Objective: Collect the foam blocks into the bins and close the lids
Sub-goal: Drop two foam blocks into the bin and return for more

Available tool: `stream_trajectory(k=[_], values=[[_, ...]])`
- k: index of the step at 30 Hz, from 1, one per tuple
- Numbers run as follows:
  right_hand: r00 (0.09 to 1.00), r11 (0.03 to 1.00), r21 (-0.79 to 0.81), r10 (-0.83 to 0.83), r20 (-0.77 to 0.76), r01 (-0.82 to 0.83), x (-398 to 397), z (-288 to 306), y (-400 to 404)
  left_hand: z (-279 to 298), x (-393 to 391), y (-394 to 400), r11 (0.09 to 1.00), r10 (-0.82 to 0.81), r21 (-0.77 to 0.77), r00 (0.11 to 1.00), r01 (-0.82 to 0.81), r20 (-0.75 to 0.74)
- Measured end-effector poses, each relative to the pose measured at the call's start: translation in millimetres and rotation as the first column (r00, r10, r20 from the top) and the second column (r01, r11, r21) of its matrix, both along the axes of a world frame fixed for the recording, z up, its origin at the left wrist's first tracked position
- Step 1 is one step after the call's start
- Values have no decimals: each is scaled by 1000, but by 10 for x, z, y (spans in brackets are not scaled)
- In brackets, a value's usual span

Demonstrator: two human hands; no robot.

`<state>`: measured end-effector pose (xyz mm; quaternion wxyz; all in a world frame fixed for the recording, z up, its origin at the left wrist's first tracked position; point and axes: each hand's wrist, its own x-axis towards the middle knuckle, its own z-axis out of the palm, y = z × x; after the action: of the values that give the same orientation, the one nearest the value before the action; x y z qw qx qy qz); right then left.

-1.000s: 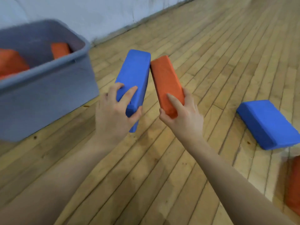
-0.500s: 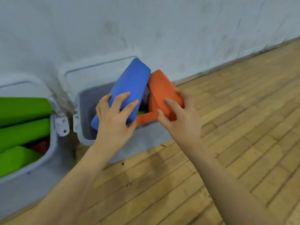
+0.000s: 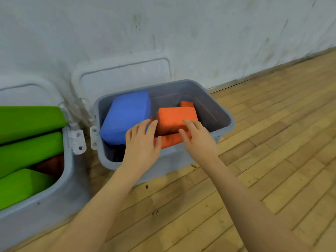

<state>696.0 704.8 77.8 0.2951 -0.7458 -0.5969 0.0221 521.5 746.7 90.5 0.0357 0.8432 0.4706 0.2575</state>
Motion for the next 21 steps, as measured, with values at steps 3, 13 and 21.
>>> stream_trajectory(k=[3,13,21], values=[[999,1000,-6,-19,26,19,184,-8,-361,-58,226,-205,995,-96,-15,995,97,7],[881,881,-3,-472,5,472,1762,-160,-2833,-242,2242,-1839,831,-531,-136,842,539,91],[533,532,41,-839,-107,846,3022,-937,-5494,-674,4078,-4088,485,-856,-259,514,835,55]])
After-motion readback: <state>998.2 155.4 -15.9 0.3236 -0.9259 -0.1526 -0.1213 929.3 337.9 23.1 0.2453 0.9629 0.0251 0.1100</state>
